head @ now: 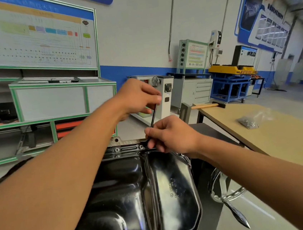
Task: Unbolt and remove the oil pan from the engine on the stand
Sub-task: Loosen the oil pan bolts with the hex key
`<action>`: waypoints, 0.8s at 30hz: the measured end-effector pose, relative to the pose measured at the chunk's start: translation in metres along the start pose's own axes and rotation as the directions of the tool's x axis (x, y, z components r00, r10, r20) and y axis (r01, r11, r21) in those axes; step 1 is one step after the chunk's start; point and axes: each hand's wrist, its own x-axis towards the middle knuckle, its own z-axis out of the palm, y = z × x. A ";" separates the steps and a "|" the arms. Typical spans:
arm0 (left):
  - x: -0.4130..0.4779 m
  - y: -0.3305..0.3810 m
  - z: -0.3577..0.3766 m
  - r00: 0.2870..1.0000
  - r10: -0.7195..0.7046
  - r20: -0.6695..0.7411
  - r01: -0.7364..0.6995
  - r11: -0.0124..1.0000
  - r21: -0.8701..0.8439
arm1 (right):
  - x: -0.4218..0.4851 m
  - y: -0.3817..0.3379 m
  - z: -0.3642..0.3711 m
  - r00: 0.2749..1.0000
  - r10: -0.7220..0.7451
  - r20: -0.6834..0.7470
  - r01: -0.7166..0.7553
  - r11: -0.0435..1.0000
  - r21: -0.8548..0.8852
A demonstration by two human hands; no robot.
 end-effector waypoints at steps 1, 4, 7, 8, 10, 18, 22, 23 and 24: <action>0.002 -0.003 0.009 1.000 0.016 0.002 -0.016 1.000 0.023 | 0.000 0.003 0.005 0.999 0.026 -0.032 -0.024 0.999 0.044; 0.004 -0.008 0.019 0.999 0.021 0.039 -0.023 0.998 0.052 | -0.002 0.014 0.014 0.994 0.055 -0.092 -0.043 0.991 0.123; 0.005 -0.008 0.016 0.997 0.027 0.079 -0.032 0.998 0.058 | -0.003 0.016 0.018 0.992 0.052 -0.114 -0.032 0.984 0.173; 0.005 -0.008 0.016 0.996 0.025 0.081 -0.029 0.998 0.058 | -0.003 0.016 0.020 0.992 0.056 -0.117 -0.034 0.983 0.180; 0.005 -0.009 0.016 0.996 0.015 0.082 -0.019 0.998 0.056 | -0.003 0.016 0.023 0.990 0.070 -0.125 -0.045 0.979 0.198; 0.004 -0.011 0.014 0.994 -0.004 0.107 -0.001 0.999 0.047 | -0.008 0.016 0.028 0.982 0.091 -0.168 -0.052 0.974 0.222; 0.004 -0.013 0.016 0.994 -0.010 0.108 0.004 0.998 0.057 | -0.009 0.017 0.031 0.977 0.099 -0.186 -0.055 0.972 0.230; 0.004 -0.014 0.017 0.994 -0.012 0.106 0.006 0.998 0.057 | -0.009 0.017 0.031 0.976 0.102 -0.190 -0.056 0.970 0.235; 0.004 -0.014 0.018 0.994 -0.014 0.105 0.008 0.998 0.059 | -0.009 0.017 0.032 0.975 0.105 -0.194 -0.057 0.969 0.239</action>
